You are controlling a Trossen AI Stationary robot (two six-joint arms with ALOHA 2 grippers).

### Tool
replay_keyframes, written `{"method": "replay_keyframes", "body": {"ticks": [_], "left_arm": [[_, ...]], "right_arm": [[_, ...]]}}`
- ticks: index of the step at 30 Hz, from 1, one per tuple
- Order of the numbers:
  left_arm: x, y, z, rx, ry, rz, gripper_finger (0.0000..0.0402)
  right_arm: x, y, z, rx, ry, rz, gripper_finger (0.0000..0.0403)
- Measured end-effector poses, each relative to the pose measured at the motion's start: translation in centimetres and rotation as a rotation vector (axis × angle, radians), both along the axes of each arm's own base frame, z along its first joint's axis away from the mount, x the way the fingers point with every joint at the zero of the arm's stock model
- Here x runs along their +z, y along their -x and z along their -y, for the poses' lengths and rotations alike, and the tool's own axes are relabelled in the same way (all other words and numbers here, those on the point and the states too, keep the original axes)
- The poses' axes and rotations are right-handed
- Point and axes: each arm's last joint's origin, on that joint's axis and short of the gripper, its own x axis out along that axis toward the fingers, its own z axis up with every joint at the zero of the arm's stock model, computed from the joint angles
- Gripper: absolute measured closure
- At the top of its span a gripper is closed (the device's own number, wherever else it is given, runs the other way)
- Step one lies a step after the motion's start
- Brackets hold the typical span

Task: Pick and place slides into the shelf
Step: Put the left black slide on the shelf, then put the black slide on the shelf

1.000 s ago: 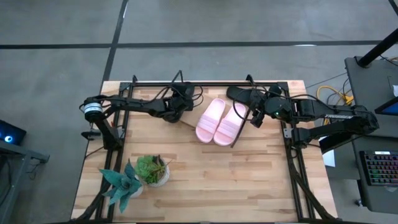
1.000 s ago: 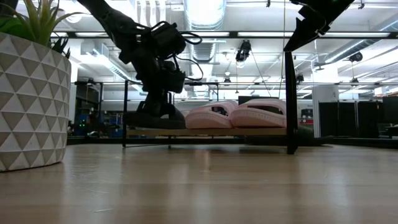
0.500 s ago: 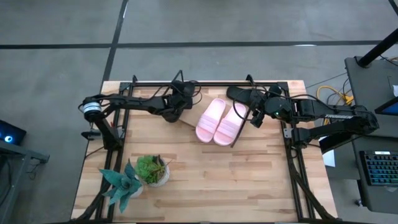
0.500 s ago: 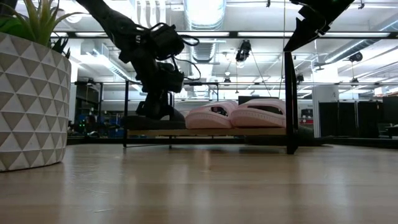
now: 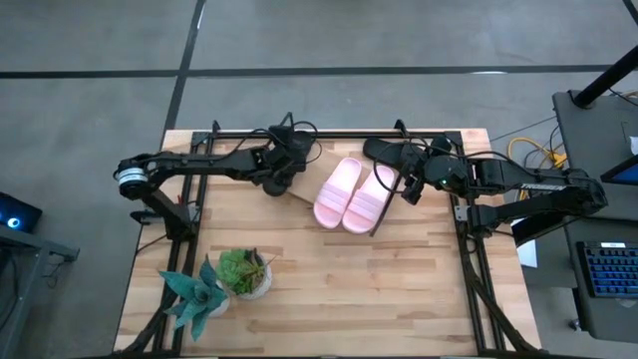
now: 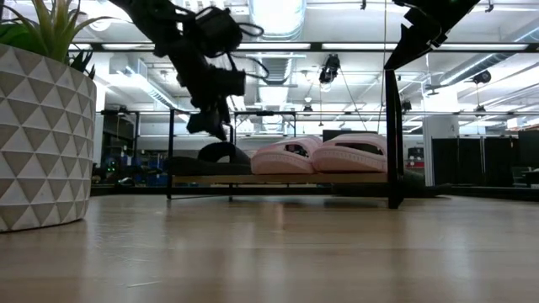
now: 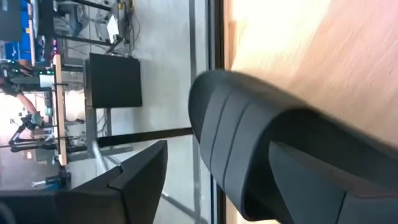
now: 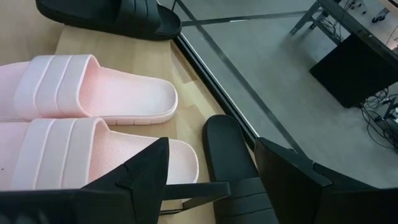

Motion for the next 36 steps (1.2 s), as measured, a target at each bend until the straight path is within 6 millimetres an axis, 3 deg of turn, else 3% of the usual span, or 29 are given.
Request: {"method": "replay_keyframes", "body": {"ticks": [8,12,16,23,29,36], "left_arm": [[3.1,1.1,1.3,-0.047,0.091,0.21,0.0132],[5.1,2.2,1.9,-0.05,0.173,0.373,0.0132],[7.1,3.5,2.6,-0.046,0.183,0.479,0.0132],[9.4,5.2,3.9,-0.067,0.188,0.604,0.0132],[9.9,5.5,4.5,-0.088,0.19,0.619,0.0132],[9.4,5.2,4.4,-0.087,0.194,0.597,0.0132]], "right_arm": [[0.0,0.0,0.0,-0.003,0.002,0.002,0.0175],[0.4,0.3,0.4,-0.153,0.074,0.059,0.0175],[1.3,1.5,1.2,-0.313,0.123,0.139,0.0181],[2.4,4.1,2.8,-0.381,-0.024,0.302,0.0188],[1.8,4.9,4.4,-0.434,-0.206,0.339,0.0188],[0.0,5.3,6.2,-0.621,-0.308,0.228,0.0188]]}}
